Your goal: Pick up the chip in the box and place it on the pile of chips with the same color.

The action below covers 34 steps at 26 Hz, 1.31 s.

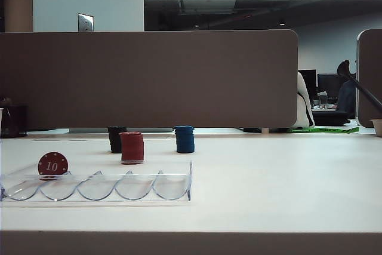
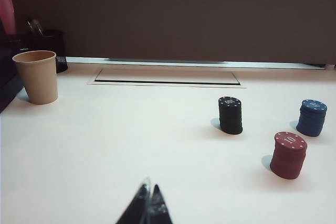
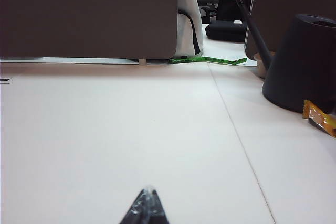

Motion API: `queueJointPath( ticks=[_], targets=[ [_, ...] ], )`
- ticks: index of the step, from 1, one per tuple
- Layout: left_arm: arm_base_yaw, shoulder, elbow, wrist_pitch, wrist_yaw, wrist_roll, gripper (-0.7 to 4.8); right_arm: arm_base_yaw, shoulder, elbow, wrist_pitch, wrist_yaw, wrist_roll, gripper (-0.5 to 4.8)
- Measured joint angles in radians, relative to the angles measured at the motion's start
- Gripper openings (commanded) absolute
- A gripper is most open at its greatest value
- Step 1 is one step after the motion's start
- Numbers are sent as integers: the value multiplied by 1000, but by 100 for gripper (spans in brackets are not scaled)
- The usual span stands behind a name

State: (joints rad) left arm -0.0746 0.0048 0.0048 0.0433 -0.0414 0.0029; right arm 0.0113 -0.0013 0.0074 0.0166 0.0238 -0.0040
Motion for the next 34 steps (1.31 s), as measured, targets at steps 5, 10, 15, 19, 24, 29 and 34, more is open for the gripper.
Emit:
queueJointPath(
  ticks=[5,10,15,19,24,29,34],
  targets=[
    [0,0,0,0,0,0,-5,0,0,0,0,1,0,-5],
    [0,0,0,0,0,0,-6,0,0,0,0,1,0,-6],
    [0,0,0,0,0,0,-6,0,0,0,0,0,0,-6],
    [0,1,16,-4,0,0,-6,0,0,16,-13,0,0,-6],
    [0,0,148,-145,23,33,-6,0,2,134,-87,-2,0,-6],
    [0,33,241,-305,136,49,-6,1,23,229,-244,-74,-13,-6],
    [0,142,336,-424,210,72,-6,2,104,327,-367,-163,-46,-6]
  ],
)
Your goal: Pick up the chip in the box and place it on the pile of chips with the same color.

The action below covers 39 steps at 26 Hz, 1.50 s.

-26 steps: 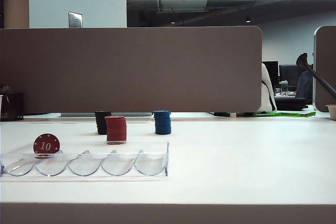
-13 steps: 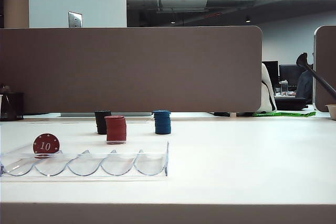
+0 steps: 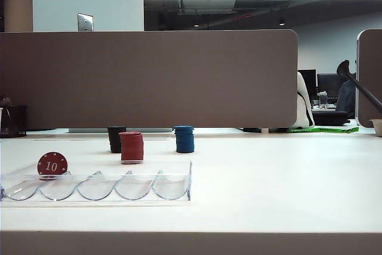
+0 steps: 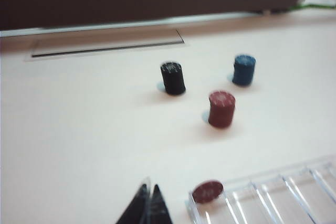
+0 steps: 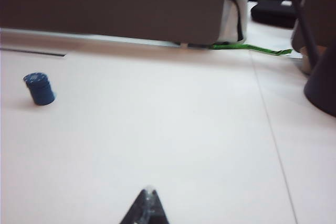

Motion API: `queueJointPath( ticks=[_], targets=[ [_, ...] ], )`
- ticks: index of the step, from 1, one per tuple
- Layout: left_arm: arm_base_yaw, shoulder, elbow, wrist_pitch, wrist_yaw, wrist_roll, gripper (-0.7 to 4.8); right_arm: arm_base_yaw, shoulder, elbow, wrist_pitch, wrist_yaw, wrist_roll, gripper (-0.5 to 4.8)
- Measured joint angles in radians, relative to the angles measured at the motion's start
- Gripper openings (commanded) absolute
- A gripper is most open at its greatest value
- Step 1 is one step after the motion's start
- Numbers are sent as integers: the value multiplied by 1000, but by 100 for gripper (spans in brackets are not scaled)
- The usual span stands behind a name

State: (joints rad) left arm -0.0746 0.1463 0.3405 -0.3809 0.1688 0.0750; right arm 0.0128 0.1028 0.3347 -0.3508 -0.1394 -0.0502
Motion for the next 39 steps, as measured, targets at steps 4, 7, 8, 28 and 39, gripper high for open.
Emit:
queueJointPath(
  ticks=[4,7,8,28,39],
  targets=[
    [0,193,127,-51,70,102,-6,0,156,118,-67,-22,-32,-6],
    [0,315,214,-95,126,178,-6,0,251,193,-79,-52,-35,-6],
    [0,333,228,-104,139,192,-6,0,278,209,-80,-72,-37,-6],
    [0,394,261,-106,183,159,-5,600,849,364,211,316,-45,-6],
    [0,395,261,-29,183,160,-6,529,858,365,354,322,-33,-6]
  ],
)
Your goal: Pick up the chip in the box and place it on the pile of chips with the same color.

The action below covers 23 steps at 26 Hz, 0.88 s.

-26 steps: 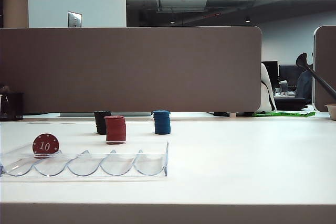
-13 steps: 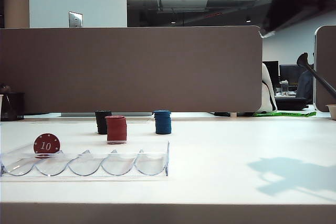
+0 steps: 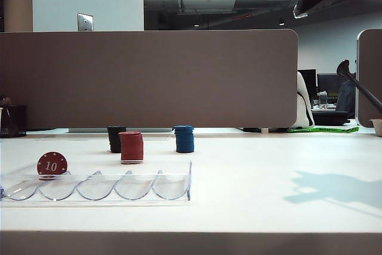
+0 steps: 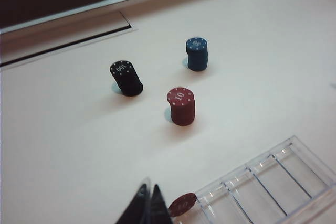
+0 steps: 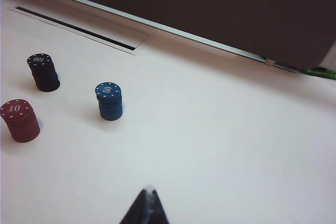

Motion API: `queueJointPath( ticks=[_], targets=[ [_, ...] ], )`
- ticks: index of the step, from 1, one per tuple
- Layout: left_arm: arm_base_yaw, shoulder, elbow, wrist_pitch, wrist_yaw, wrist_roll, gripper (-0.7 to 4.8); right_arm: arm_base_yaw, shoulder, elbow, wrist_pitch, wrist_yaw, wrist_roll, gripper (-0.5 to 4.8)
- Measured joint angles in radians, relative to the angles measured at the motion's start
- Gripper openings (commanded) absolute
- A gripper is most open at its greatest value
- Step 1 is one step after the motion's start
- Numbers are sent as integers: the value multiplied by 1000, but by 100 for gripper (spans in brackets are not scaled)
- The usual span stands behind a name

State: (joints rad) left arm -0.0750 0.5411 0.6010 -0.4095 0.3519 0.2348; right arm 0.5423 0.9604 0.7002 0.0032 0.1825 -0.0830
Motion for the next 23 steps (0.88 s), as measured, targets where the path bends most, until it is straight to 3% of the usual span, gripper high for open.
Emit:
queueJointPath(
  ticks=[9,23],
  targets=[
    [0,122,0,8,93,52,-6,0,2,0,-51,-51,5,-6],
    [0,138,0,31,26,54,-6,1,3,0,-128,-52,60,-6]
  ],
)
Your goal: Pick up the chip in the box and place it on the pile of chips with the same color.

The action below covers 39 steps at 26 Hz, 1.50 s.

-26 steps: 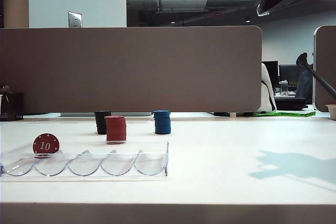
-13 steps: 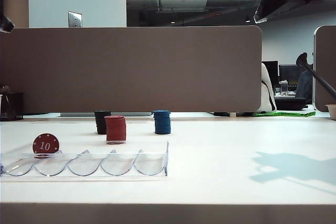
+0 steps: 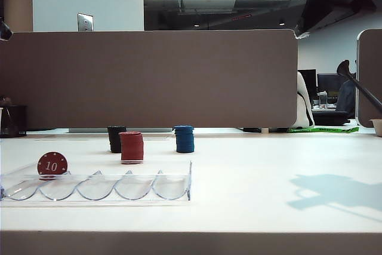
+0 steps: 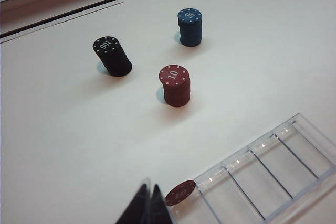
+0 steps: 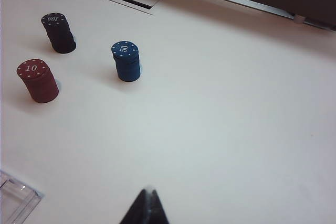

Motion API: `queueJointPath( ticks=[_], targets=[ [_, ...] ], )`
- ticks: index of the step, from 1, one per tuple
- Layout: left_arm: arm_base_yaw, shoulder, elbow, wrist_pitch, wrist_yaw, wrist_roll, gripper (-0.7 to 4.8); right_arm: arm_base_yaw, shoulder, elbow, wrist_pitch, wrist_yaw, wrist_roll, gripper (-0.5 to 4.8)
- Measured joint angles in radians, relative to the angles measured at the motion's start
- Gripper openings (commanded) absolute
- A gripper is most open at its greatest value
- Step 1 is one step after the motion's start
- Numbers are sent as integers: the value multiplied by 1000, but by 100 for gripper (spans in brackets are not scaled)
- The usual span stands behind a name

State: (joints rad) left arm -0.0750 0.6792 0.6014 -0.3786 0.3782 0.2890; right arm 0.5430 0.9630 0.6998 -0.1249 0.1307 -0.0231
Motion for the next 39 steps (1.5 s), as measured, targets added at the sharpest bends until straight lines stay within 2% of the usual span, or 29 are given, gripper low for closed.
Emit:
queueJointPath(
  ticks=[4,9,11,19,21,22,25,28,31,35,37,39],
  targets=[
    [0,0,0,-29,0,3,-6,0,0,0,1,0,0,-6],
    [0,0,0,-181,0,74,-6,0,0,0,1,0,0,-6],
    [0,0,0,-218,0,78,-6,0,0,0,1,0,0,-6],
    [0,0,0,-254,0,82,-6,0,0,0,1,0,0,-6],
    [0,0,0,-254,16,161,-6,0,0,0,1,0,0,-6],
    [0,0,0,-253,45,243,-6,0,0,0,1,-2,0,-6],
    [0,0,0,-230,60,328,-6,0,6,0,0,-44,2,-6],
    [0,0,0,-192,60,348,-6,0,22,0,-12,-79,3,-6],
    [0,0,0,-180,61,351,-6,0,43,0,-25,-82,3,-6],
    [0,8,0,-170,64,395,0,0,55,0,-24,-82,3,-6],
    [0,58,2,-127,65,436,67,0,58,0,-22,-83,3,-6],
    [0,121,2,-90,64,473,84,0,58,0,-5,-83,3,-6]
  ],
)
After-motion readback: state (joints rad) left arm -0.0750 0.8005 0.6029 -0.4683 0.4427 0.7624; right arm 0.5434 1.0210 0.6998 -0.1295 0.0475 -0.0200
